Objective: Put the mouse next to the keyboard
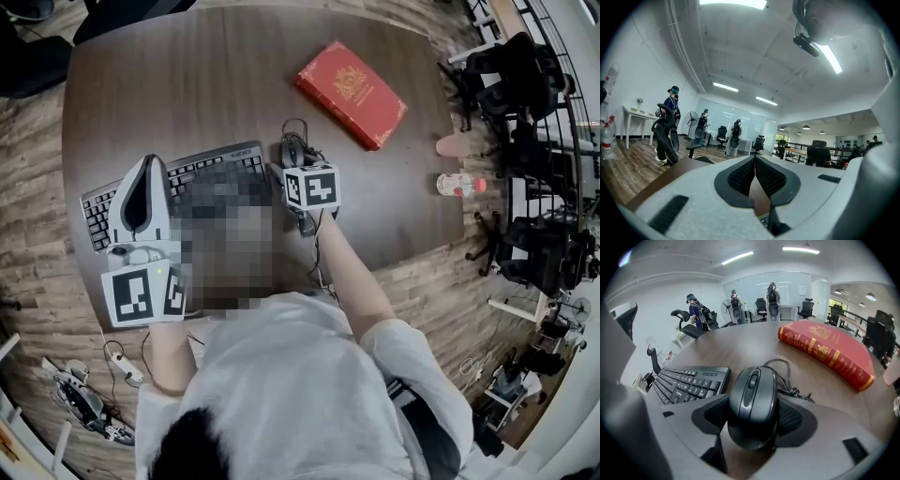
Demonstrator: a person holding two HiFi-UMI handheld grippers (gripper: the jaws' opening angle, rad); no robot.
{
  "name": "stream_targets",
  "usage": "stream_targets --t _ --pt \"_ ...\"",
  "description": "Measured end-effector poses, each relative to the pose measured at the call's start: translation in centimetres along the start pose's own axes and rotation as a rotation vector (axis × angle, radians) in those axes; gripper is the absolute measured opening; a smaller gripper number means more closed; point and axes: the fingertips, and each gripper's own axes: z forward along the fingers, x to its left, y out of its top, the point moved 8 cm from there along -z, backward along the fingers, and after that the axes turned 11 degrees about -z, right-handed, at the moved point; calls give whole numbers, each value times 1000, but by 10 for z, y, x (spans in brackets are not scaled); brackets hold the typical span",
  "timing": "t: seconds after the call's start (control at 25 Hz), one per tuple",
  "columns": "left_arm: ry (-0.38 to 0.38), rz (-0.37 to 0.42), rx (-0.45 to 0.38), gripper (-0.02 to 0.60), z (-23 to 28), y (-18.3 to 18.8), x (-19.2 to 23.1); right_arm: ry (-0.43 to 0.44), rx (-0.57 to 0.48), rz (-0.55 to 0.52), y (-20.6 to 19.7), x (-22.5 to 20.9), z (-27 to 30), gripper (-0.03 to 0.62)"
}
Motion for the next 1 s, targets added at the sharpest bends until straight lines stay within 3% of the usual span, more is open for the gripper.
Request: stream_targets --t 0.36,1.0 --pt "17 -3 0 11 -6 -3 4 -61 32 -69 1 6 2 255" --pt "17 8 -8 11 -9 -3 -4 -59 13 -91 0 6 -7 255"
